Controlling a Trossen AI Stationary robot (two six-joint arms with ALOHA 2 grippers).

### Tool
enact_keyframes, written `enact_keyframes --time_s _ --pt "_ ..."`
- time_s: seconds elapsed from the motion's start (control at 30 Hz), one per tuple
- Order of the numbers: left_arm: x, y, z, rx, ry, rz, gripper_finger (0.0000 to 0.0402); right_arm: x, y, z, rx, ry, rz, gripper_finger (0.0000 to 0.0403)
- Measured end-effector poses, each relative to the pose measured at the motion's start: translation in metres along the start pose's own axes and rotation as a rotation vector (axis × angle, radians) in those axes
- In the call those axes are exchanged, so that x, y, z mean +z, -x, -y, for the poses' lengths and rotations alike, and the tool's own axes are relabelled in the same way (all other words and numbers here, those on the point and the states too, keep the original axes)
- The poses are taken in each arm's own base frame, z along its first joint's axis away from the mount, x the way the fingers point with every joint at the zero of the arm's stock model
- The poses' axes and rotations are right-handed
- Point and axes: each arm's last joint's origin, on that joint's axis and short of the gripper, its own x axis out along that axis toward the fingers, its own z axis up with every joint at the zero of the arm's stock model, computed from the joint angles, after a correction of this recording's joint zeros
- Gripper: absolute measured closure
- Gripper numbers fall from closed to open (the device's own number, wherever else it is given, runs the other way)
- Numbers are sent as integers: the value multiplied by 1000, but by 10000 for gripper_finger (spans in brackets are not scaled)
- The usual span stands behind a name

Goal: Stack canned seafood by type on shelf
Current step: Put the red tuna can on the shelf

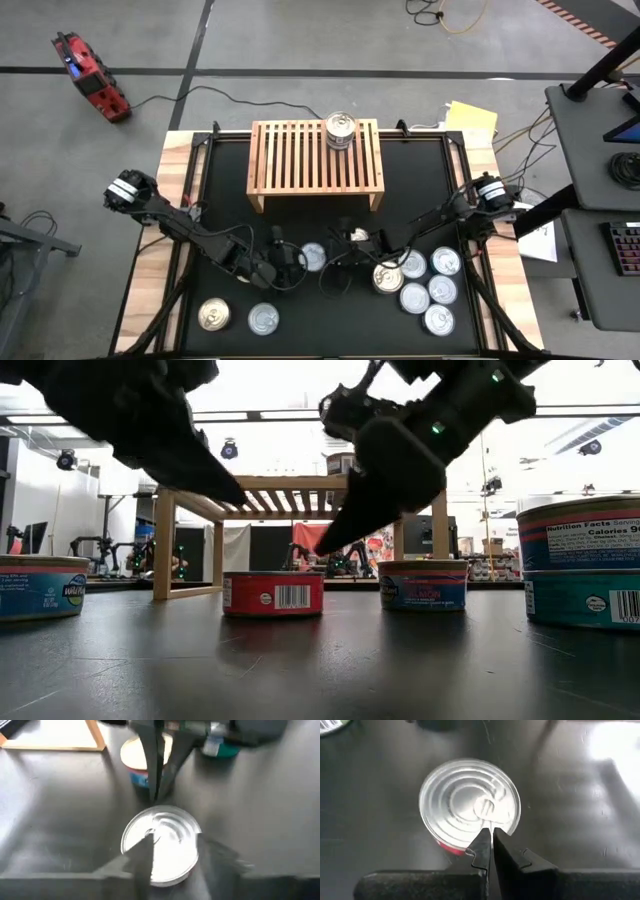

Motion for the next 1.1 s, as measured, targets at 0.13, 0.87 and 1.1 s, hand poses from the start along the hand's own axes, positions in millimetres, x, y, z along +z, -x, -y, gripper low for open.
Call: enact_keyframes --time_s 0.13,0.87,1.1 --pt "-13 -14 5 -3 -40 -43 384 -4 17 6 9 -57 25 390" --pt "-35 -30 6 -4 -51 -30 401 9 25 15 91 -223 110 390" --pt "-48 -28 2 -28 -1 4 401 11 24 18 102 -271 118 390"
